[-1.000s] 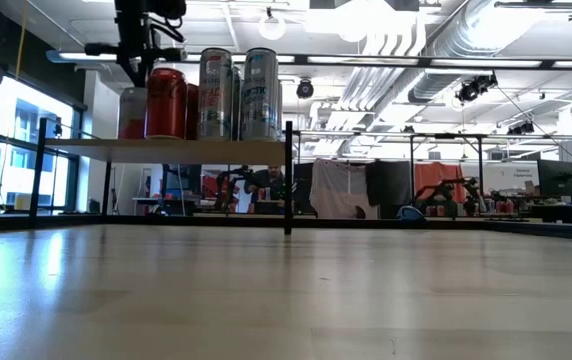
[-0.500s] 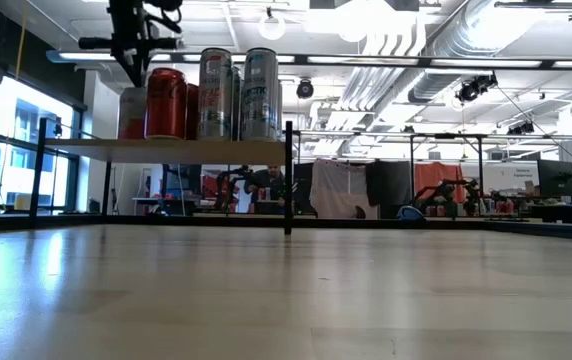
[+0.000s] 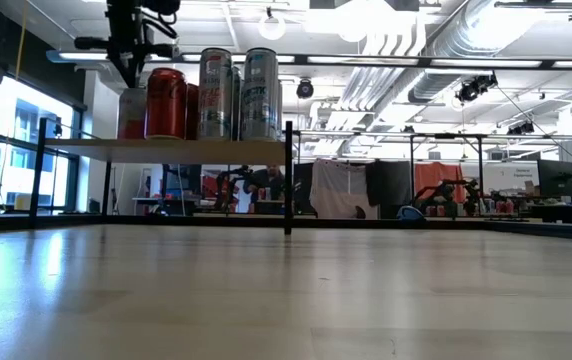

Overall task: Place canned beverage on shelf
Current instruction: Put the top pink soda can on the shelf

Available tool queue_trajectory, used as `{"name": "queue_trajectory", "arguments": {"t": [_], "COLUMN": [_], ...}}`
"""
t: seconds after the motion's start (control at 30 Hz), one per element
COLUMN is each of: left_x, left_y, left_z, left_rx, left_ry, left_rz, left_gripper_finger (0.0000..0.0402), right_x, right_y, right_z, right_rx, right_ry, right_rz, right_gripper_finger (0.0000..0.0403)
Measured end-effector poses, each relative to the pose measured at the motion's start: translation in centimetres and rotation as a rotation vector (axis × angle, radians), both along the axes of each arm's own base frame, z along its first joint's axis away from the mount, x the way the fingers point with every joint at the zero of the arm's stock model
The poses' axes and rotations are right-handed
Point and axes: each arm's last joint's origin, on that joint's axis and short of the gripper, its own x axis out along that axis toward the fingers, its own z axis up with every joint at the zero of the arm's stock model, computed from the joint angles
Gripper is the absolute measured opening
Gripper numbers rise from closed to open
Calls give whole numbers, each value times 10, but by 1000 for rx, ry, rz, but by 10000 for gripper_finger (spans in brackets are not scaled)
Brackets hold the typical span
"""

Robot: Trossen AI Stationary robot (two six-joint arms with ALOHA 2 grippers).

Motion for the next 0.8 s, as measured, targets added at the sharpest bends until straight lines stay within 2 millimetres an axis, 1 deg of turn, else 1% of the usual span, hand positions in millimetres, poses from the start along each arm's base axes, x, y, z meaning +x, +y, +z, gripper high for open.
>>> {"name": "queue_trajectory", "arguments": {"t": [0.17,0.27,0.47,0.67,0.8], "left_x": [-1,3,8,12,11], "left_y": [-5,-8,-2,5,7], "left_z": [3,3,-2,-3,-3], "left_rx": [-31,-49,-63,-30,-13], "left_ry": [-54,-73,-54,-56,-42], "left_rz": [-50,-85,-105,-104,-86], "left_gripper_finger": [0,0,0,0,0], "right_x": [0,0,4,7,7], "right_y": [0,0,0,0,0], "right_z": [0,0,-1,-2,-3], "right_rx": [26,29,13,12,18], "right_ry": [-11,-12,-1,2,2], "right_rz": [-12,-13,-24,-36,-38], "right_gripper_finger": [348,348,348,348,348]}}
